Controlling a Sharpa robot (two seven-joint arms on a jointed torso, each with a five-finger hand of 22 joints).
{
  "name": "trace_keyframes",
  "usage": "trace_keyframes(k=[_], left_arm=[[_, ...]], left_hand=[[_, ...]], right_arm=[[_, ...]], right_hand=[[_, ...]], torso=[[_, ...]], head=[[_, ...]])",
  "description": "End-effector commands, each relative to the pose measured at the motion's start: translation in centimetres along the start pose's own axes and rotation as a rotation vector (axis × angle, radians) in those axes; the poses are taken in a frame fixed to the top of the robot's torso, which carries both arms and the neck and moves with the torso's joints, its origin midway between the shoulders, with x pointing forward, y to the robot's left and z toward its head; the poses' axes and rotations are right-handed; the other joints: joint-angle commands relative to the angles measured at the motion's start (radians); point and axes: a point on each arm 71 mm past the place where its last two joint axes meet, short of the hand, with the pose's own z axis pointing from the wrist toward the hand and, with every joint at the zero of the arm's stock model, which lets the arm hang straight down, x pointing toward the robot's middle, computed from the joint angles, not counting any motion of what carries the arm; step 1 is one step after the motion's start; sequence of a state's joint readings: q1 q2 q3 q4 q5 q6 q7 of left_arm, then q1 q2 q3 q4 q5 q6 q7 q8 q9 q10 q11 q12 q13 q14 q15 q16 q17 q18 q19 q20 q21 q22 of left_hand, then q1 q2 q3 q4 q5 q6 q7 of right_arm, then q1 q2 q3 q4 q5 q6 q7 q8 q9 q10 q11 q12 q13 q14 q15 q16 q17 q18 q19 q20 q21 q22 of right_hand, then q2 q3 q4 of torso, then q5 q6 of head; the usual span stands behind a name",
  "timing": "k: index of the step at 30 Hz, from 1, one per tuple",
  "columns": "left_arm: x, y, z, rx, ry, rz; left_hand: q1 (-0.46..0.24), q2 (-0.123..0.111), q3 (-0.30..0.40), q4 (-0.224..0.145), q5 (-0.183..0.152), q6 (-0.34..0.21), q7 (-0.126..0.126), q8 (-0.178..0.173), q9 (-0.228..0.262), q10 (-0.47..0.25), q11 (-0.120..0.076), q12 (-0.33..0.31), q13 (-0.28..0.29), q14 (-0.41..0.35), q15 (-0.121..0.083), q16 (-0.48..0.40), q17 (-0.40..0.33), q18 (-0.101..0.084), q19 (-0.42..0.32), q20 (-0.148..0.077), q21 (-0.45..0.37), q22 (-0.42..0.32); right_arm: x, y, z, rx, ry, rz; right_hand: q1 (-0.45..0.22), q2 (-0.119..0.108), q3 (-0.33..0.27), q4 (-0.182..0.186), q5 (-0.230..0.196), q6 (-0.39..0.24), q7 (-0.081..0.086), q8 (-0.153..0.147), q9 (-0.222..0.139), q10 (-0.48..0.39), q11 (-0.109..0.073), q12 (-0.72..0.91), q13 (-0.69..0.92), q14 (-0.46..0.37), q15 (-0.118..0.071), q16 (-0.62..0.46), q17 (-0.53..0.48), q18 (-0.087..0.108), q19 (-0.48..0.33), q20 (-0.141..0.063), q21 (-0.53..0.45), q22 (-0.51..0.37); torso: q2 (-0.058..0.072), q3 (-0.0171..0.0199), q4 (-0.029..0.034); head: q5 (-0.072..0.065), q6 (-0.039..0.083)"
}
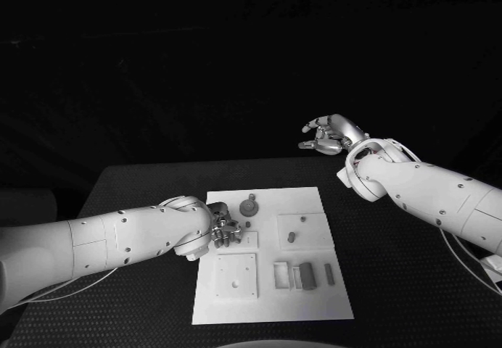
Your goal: Assemble the parts on the task board
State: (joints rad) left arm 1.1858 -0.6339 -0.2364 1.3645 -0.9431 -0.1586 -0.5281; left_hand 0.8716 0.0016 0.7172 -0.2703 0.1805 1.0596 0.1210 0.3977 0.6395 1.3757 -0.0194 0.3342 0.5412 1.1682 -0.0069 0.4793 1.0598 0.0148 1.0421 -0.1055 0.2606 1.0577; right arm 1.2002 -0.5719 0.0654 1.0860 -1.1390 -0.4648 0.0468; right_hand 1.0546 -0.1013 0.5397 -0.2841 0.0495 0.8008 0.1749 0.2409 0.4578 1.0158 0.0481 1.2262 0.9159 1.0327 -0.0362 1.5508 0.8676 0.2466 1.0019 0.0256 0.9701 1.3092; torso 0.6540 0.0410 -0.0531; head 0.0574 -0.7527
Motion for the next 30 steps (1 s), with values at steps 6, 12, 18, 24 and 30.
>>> trace_keyframes(k=[6, 12, 18, 24, 30], left_arm=[[1.14, -0.77, 0.01, 0.030, 0.036, 0.027], [1.05, -0.76, 0.01, 0.031, 0.024, 0.020], [0.93, -0.59, 0.02, 0.026, 0.018, 0.015], [0.82, -0.41, 0.04, 0.019, 0.014, 0.013], [0.77, -0.25, 0.01, 0.017, 0.016, 0.014]], left_hand=[[-0.001, -0.006, -0.005, -0.004, -0.003, 0.080, -0.075, 0.005, 0.002, 0.002, 0.000, 0.006, 0.002, 0.005, -0.005, 0.007, -0.002, -0.008, 0.003, -0.006, -0.006, 0.003], [0.008, -0.026, -0.006, 0.015, -0.084, 0.074, -0.071, -0.007, 0.005, -0.007, 0.003, 0.001, 0.001, -0.004, -0.004, 0.009, -0.014, -0.010, 0.001, -0.004, -0.019, 0.007], [-0.005, -0.074, -0.018, 0.050, -0.126, 0.066, -0.067, -0.016, 0.008, -0.015, 0.006, -0.003, -0.001, -0.012, -0.002, 0.009, -0.023, -0.010, -0.001, -0.003, -0.030, 0.010], [-0.036, -0.128, -0.041, 0.092, -0.132, 0.061, -0.064, -0.019, 0.014, -0.020, 0.008, -0.004, 0.000, -0.018, 0.000, 0.012, -0.026, -0.010, -0.002, -0.001, -0.038, 0.014], [-0.064, -0.094, -0.147, 0.060, -0.126, 0.054, -0.064, -0.022, 0.023, -0.027, 0.008, -0.004, 0.003, -0.026, 0.000, 0.017, -0.028, -0.008, -0.008, 0.000, -0.048, 0.023]], right_arm=[[0.17, 0.15, 0.01, -0.010, 0.014, 0.001], [0.16, 0.12, 0.01, -0.009, 0.014, 0.001], [0.16, 0.12, 0.00, -0.009, 0.014, 0.001], [0.09, 0.03, -0.02, -0.006, 0.012, 0.001], [0.07, 0.00, -0.03, -0.006, 0.012, 0.001]], right_hand=[[-0.010, 0.003, -0.006, -0.001, 0.001, 0.004, 0.006, 0.003, -0.002, -0.096, 0.021, 0.000, -0.001, -0.006, -0.001, -0.004, -0.001, 0.015, -0.001, 0.001, -0.006, 0.006], [-0.011, 0.002, -0.006, -0.001, 0.001, 0.004, 0.006, 0.003, -0.002, -0.096, 0.021, 0.000, -0.002, -0.006, -0.001, -0.004, -0.002, 0.015, -0.001, 0.001, -0.006, 0.006], [-0.012, 0.002, -0.007, 0.000, 0.001, 0.003, 0.006, 0.003, -0.002, -0.097, 0.021, 0.000, -0.002, -0.006, -0.001, -0.004, -0.002, 0.015, -0.001, 0.002, -0.007, 0.006], [-0.013, 0.001, -0.007, 0.000, 0.001, 0.002, 0.007, 0.003, -0.002, -0.097, 0.021, 0.000, -0.003, -0.006, -0.001, -0.005, -0.002, 0.015, -0.001, 0.002, -0.007, 0.007], [-0.013, 0.001, -0.007, 0.000, 0.001, 0.002, 0.007, 0.002, -0.002, -0.097, 0.021, 0.000, -0.003, -0.006, -0.001, -0.005, -0.002, 0.015, -0.001, 0.002, -0.007, 0.006]], torso=[[0.000, -0.0008, 0.0007], [0.000, -0.0011, 0.0008], [0.000, -0.0007, 0.0013], [0.000, -0.0010, 0.0009], [0.000, -0.0011, 0.0015]], head=[[-0.001, -0.001], [-0.002, -0.002], [-0.004, -0.001], [-0.004, -0.001], [-0.005, -0.001]])
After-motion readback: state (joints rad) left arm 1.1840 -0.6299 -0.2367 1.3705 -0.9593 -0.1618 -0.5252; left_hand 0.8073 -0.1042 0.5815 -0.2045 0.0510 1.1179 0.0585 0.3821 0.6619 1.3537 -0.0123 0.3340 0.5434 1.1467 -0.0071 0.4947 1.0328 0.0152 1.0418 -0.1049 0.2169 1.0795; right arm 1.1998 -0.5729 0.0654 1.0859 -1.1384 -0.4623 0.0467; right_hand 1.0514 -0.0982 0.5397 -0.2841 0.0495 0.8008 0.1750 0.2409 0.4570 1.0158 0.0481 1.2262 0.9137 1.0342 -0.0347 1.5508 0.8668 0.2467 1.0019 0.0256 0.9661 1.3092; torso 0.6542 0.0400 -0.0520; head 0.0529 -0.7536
